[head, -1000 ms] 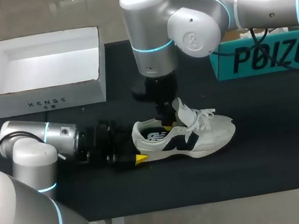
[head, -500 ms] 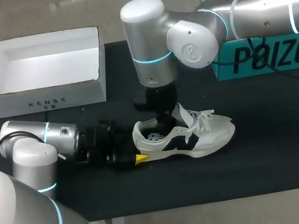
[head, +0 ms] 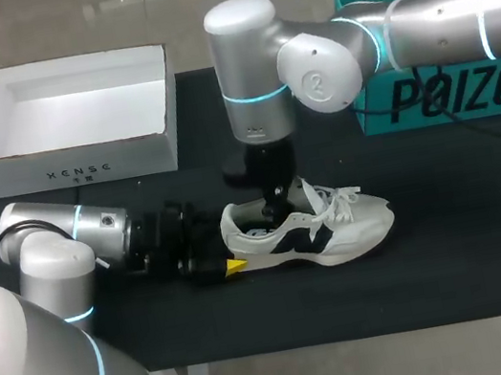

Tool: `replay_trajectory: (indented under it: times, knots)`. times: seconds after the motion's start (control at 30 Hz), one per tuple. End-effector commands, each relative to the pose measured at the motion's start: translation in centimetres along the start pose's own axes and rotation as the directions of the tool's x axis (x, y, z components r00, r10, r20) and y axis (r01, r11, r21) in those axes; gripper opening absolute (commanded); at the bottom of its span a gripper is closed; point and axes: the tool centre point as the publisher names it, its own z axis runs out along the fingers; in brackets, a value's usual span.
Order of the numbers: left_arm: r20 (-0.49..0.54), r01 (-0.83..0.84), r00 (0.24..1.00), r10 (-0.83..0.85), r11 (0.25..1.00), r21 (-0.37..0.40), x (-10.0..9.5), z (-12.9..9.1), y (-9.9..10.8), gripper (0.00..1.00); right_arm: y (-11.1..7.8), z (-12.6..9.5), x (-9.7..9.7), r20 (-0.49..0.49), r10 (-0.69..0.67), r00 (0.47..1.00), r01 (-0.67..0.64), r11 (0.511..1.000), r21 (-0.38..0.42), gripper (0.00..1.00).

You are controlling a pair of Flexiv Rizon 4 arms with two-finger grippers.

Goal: Take the shoe out of the shoebox, open the shoe tongue, remove and reinsert the insole, then place the shoe into the shoebox

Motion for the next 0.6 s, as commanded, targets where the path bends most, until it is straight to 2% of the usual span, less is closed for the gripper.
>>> replay_trajectory:
  times: [0.03,0.4,0.47,0.6]
  knots:
    - [0.002,-0.001,1.000,0.001,1.000,-0.003,-0.1,0.2,0.5,0.00,0.3,2.5,0.7,0.000,-0.003,1.000,0.003,1.000,0.005,0.00]
    - [0.002,-0.001,1.000,0.001,1.000,-0.003,-0.1,0.2,0.5,0.00,0.0,1.3,1.0,-0.001,-0.012,1.000,0.012,1.000,0.017,0.00]
    - [0.002,-0.001,1.000,0.001,1.000,-0.003,-0.1,0.2,0.5,0.00,-0.2,0.8,1.1,0.008,-0.019,1.000,0.019,1.000,-0.009,0.00]
    - [0.002,-0.001,1.000,0.001,1.000,-0.003,-0.1,0.2,0.5,0.00,-0.8,0.2,1.1,-0.002,-0.025,1.000,0.025,1.000,-0.009,0.00]
